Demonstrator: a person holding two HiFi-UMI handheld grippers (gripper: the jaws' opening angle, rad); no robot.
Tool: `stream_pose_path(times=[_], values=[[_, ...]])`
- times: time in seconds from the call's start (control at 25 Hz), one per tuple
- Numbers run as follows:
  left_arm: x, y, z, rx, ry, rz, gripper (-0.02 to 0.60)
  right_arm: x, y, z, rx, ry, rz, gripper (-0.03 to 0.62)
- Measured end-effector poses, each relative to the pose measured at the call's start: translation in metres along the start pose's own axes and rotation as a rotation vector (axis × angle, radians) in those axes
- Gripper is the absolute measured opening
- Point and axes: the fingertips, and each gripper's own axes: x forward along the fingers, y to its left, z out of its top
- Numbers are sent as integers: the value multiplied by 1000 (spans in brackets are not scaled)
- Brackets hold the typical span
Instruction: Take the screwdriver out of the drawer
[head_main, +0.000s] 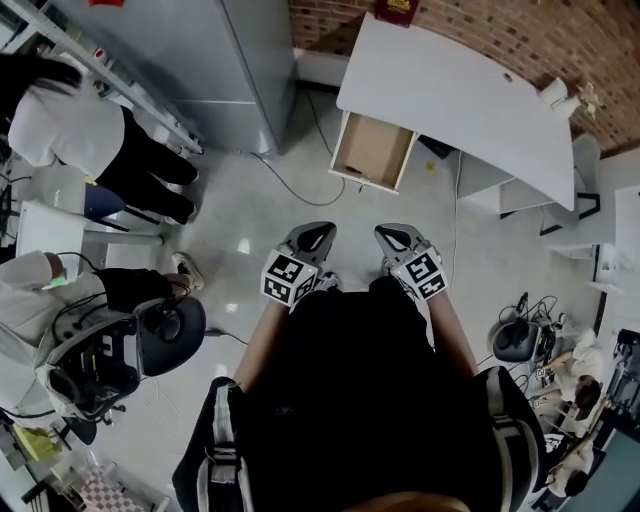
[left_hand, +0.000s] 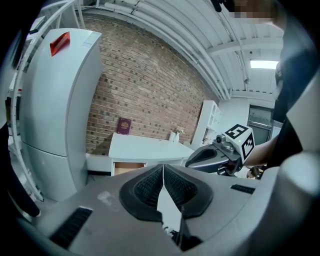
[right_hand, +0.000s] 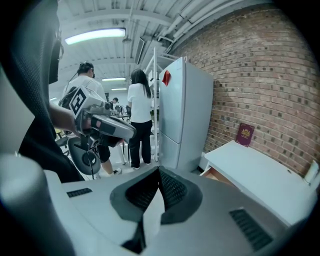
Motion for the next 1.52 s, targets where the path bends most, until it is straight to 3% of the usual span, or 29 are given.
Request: stream_pose_path(times=[0.76, 1.52], values=[[3, 69, 16, -61, -54, 187, 18, 65, -42, 29, -110, 23, 142, 55], [46, 108, 9, -199, -99, 389, 18, 110, -123, 11, -242, 117, 307, 55]])
